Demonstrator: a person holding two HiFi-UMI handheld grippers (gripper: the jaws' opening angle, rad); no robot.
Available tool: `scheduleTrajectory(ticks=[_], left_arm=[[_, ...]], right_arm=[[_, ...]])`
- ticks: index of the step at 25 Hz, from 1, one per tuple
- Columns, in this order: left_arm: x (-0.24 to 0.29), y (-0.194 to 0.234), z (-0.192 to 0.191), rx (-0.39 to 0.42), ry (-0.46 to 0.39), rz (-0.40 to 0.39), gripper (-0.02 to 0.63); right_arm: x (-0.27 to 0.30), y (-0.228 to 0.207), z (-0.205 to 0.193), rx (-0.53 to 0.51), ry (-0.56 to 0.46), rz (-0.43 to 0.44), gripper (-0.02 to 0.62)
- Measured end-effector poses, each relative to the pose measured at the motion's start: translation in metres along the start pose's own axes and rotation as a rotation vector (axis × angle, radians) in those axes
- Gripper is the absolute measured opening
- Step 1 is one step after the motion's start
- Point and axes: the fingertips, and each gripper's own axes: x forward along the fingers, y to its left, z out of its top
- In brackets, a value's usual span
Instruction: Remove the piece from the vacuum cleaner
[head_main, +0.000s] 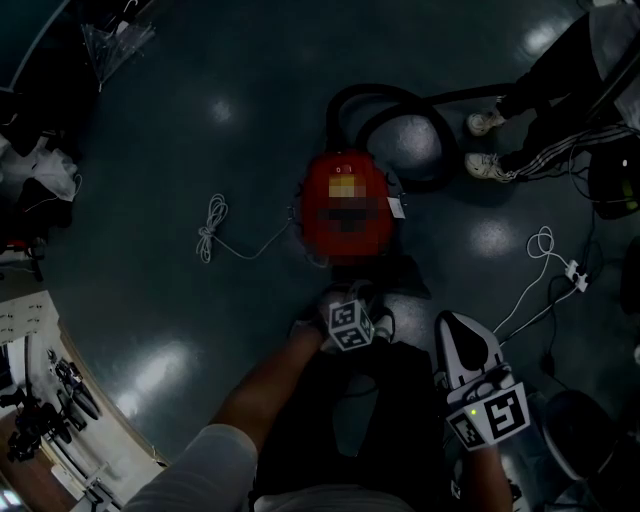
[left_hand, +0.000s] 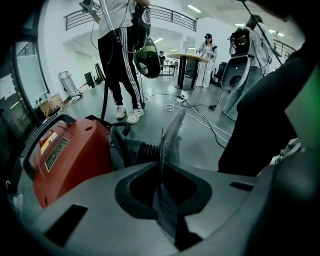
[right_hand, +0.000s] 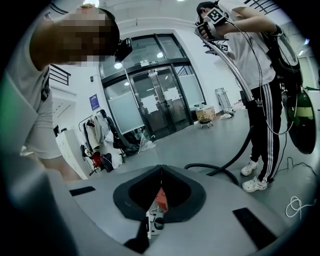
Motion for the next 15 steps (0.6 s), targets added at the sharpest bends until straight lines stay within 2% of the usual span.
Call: scheduleTrajectory(ticks=[8, 15], left_arm=[[-0.002, -0.017, 0.000, -0.016, 0.010, -0.089, 0.032], [-0.005, -0.028, -0.004, -0.008, 0.032, -0.117, 0.031]], right_arm=[[-0.012, 0.001, -0.001, 0.023, 0.022, -0.008, 0.017], [-0.023, 0.010, -0.002, 0.031, 0.046, -0.001, 0.017]])
